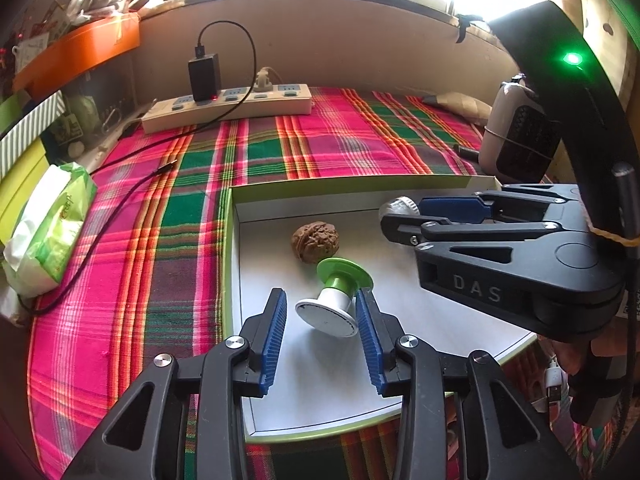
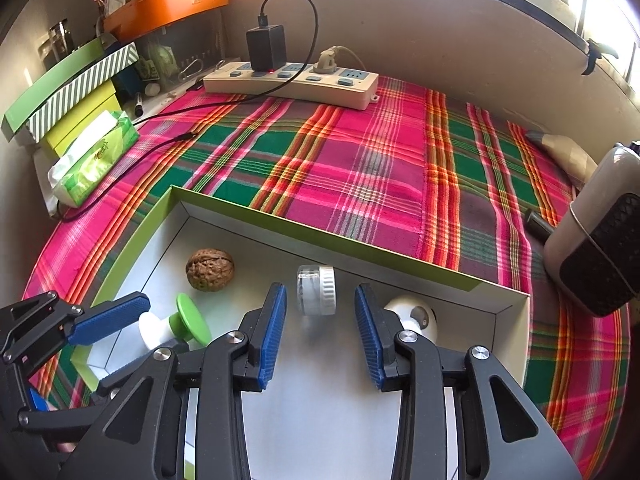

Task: Organize objects
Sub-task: 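Open the right gripper to drop the white cap into the box, then open the left gripper off the green stand and withdraw both tools from the box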

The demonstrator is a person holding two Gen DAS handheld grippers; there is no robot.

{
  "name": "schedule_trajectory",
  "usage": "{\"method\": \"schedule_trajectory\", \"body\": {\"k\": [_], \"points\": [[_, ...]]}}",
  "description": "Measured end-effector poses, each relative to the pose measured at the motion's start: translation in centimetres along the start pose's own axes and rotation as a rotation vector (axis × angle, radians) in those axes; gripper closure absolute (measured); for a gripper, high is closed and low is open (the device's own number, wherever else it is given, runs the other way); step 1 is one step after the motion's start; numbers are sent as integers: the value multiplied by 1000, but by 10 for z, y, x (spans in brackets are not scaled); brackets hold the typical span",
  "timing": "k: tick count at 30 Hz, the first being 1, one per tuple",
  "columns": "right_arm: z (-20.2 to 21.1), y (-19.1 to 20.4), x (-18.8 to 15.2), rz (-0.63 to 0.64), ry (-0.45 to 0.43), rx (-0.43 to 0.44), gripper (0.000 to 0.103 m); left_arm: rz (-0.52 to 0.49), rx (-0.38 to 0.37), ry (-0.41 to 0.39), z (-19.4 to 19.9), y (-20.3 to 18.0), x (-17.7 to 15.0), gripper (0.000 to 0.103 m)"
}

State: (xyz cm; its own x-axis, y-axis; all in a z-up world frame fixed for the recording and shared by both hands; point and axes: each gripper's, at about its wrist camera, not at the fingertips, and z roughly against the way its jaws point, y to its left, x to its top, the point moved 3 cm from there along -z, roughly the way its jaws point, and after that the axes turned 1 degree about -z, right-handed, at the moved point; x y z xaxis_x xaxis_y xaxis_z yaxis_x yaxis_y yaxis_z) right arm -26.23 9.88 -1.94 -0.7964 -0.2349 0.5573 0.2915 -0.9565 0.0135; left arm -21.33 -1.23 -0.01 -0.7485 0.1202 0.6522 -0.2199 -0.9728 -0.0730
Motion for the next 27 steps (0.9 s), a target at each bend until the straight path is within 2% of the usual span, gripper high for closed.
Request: {"method": "schedule_trajectory", "body": {"k": [27], "points": [[47, 3, -26, -53, -64, -19, 66, -4, -9, -37, 33, -2, -15, 68]]}}
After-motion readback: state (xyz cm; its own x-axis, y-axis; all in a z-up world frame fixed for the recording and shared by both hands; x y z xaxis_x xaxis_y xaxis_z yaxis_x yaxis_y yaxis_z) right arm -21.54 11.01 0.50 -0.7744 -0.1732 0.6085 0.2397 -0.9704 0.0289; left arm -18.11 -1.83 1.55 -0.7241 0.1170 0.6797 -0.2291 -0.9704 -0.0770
